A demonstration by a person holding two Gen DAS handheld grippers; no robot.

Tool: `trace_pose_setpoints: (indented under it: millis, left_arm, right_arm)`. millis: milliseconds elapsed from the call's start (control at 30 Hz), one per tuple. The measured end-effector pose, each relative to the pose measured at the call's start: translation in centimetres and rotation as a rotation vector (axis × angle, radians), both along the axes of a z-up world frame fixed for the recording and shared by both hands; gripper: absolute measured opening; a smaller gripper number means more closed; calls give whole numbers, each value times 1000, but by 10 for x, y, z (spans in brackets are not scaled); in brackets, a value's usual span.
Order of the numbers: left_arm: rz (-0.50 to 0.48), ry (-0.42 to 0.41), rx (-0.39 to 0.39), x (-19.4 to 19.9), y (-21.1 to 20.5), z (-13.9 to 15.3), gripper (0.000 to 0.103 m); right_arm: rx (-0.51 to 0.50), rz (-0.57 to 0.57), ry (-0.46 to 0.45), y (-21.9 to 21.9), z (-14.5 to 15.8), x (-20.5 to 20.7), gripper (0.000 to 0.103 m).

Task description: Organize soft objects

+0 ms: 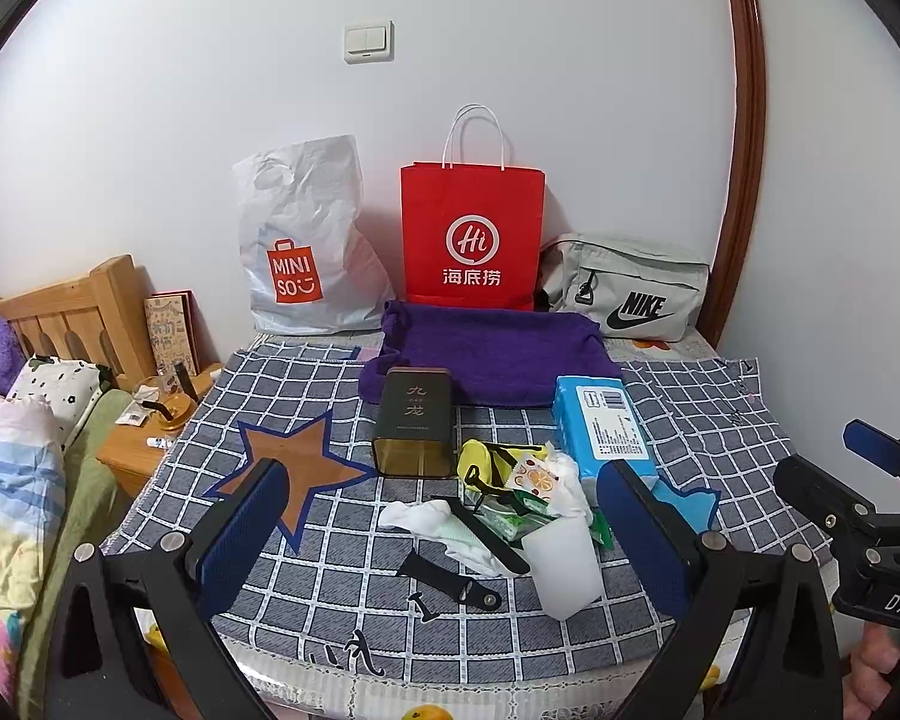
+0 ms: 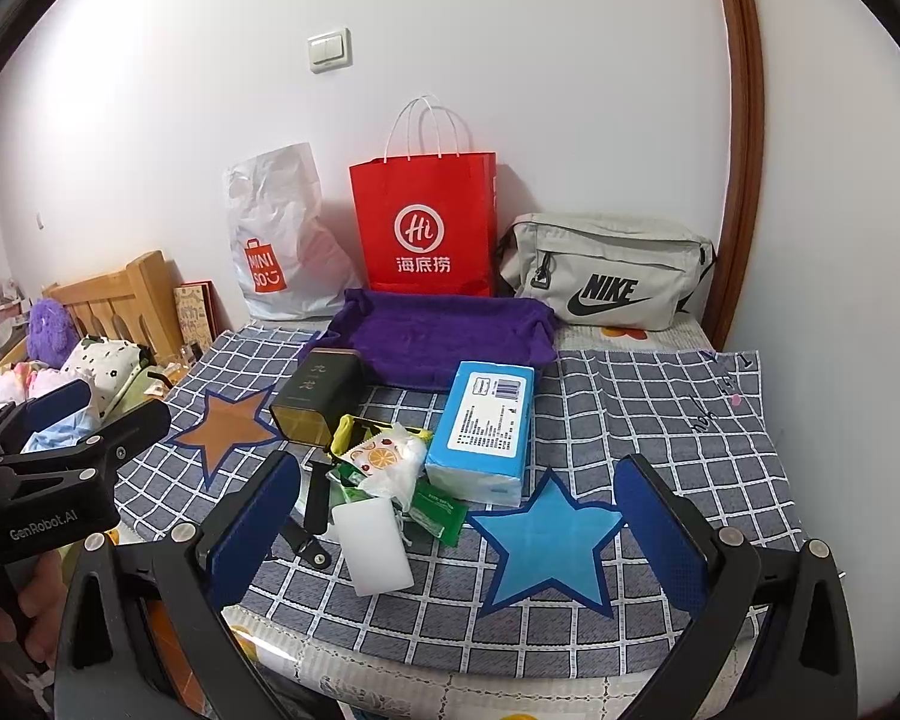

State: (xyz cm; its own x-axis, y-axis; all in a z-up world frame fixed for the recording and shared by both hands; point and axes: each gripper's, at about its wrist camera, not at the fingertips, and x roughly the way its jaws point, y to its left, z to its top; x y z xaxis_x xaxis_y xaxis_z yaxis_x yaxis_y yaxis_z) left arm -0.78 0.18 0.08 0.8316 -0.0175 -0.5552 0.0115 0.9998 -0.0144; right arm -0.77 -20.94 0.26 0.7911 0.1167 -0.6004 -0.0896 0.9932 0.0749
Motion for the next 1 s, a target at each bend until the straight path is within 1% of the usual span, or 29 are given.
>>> trace_pose_setpoints:
  millis: [1000]
  left_arm:
    - [4,1,2,0,2,0,103]
  right_arm:
    - [2,7,-10,3,4,-3,103]
